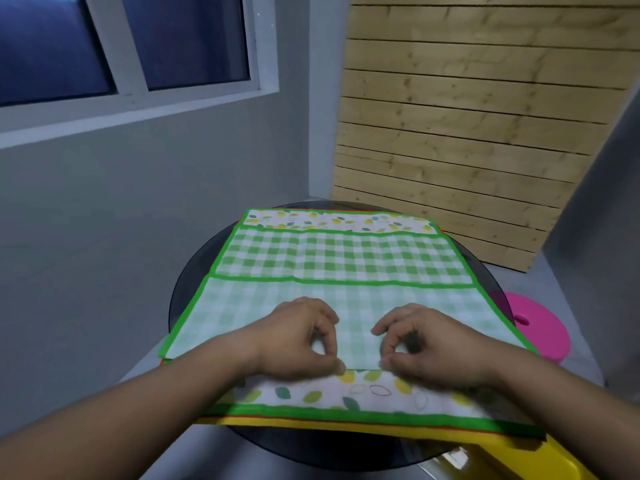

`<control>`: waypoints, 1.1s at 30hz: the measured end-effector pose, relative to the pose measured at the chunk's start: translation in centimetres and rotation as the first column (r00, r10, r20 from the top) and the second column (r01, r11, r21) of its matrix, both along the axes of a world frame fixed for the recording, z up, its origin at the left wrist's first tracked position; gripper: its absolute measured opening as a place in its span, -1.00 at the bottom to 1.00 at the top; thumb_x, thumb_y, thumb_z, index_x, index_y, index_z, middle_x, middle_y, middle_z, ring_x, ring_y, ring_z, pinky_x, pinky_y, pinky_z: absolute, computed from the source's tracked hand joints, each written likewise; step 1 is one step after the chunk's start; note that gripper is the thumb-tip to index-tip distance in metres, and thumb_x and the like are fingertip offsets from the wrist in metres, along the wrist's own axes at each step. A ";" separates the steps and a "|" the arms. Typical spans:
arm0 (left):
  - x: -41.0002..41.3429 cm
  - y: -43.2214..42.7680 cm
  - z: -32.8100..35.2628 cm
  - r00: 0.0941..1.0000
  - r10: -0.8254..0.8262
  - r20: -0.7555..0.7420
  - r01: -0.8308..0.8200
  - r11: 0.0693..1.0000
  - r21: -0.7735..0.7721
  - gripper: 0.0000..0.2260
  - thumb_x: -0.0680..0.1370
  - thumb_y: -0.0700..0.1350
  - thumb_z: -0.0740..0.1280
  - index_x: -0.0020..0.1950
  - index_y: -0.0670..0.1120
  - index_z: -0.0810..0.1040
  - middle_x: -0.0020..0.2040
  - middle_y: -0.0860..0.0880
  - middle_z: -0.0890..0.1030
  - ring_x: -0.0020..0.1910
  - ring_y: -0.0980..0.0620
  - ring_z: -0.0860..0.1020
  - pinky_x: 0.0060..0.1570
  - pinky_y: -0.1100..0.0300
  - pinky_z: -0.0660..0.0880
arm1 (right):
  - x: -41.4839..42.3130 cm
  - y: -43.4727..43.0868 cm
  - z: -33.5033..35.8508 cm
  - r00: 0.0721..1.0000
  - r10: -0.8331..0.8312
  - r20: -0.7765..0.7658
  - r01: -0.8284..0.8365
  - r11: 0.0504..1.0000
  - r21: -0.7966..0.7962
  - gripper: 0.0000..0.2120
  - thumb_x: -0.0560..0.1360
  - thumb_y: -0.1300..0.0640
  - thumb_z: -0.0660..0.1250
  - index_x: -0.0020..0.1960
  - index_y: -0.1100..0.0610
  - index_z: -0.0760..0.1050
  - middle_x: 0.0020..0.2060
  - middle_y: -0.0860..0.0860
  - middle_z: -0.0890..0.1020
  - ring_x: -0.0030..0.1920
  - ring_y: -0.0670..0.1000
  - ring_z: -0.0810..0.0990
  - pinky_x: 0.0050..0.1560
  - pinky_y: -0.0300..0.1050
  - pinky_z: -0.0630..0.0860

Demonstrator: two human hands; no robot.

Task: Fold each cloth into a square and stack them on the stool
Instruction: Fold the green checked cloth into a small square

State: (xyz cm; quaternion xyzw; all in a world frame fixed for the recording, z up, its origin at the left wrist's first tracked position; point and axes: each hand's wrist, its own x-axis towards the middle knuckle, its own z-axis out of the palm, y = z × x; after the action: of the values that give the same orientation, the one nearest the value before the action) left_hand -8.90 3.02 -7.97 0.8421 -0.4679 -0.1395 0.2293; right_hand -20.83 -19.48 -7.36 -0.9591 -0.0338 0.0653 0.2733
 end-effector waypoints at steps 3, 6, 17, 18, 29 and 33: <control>0.8 -1.1 -0.2 0.998 0.064 0.029 -0.060 0.994 -0.096 -0.69 0.47 0.29 0.36 0.02 0.11 0.63 0.16 0.19 0.52 0.27 0.20 0.42 0.35 0.13 0.33 | 2.4 -1.0 0.9 0.987 -0.158 0.012 0.150 0.957 0.247 -0.90 0.43 -0.04 0.47 -0.13 -0.02 0.67 -0.08 -0.06 0.69 -0.10 -0.12 0.66 -0.02 -0.06 0.60; 2.1 -2.3 -1.2 0.978 0.109 0.178 -0.107 0.994 -0.017 -0.59 0.52 0.32 0.24 0.26 0.13 0.50 0.26 0.13 0.45 0.37 0.06 0.34 0.45 -0.01 0.22 | 7.3 -4.1 1.1 0.926 -0.337 0.169 0.302 0.932 0.200 -0.96 0.48 0.12 0.46 -0.11 0.08 0.67 -0.21 -0.05 0.70 -0.24 -0.13 0.61 -0.12 -0.25 0.54; 3.3 -3.2 -5.1 0.932 0.152 0.329 -0.190 0.978 0.086 -0.34 0.53 0.42 0.03 0.56 0.16 0.14 0.65 0.02 -0.01 0.61 0.08 -0.13 0.57 -0.04 -0.19 | 20.9 -13.8 -1.5 0.866 -0.483 0.132 0.474 0.875 0.095 -0.75 0.34 -0.01 0.58 -0.14 0.13 0.65 -0.22 0.04 0.69 -0.22 -0.01 0.57 -0.13 -0.11 0.50; 3.3 -3.2 -5.2 0.930 0.154 0.334 -0.193 0.978 0.085 -0.33 0.52 0.43 0.02 0.56 0.17 0.14 0.65 0.03 -0.01 0.61 0.09 -0.14 0.57 -0.04 -0.19 | 21.2 -14.0 -1.5 0.872 -0.473 0.129 0.465 0.881 0.087 -0.75 0.33 -0.01 0.59 -0.15 0.13 0.66 -0.23 0.04 0.68 -0.23 -0.01 0.56 -0.14 -0.11 0.51; 3.2 -3.2 -5.1 0.914 0.150 0.377 -0.188 0.980 0.067 -0.33 0.54 0.41 -0.02 0.58 0.13 0.14 0.65 -0.01 -0.04 0.61 0.05 -0.16 0.57 -0.03 -0.19 | 19.5 -13.8 2.2 0.873 -0.456 0.173 0.413 0.880 0.235 -0.94 0.43 0.10 0.52 -0.18 0.06 0.66 -0.30 -0.03 0.66 -0.27 -0.08 0.58 -0.17 -0.19 0.46; 2.6 -3.0 -4.2 0.900 0.138 0.414 -0.173 0.984 0.047 -0.41 0.61 0.32 -0.01 0.56 0.06 0.19 0.64 -0.05 0.02 0.62 0.02 -0.11 0.58 0.00 -0.19 | 16.0 -11.7 6.1 0.870 -0.413 0.268 0.365 0.906 0.214 -0.93 0.45 0.07 0.50 -0.21 -0.01 0.64 -0.26 -0.05 0.68 -0.20 -0.08 0.61 -0.11 -0.19 0.47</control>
State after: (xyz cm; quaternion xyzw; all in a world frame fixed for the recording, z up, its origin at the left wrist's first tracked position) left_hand -6.30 0.04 -12.17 0.8960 -0.4305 0.0392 0.1018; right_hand -4.78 -31.21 -1.29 -0.9200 0.1134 -0.1440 0.3464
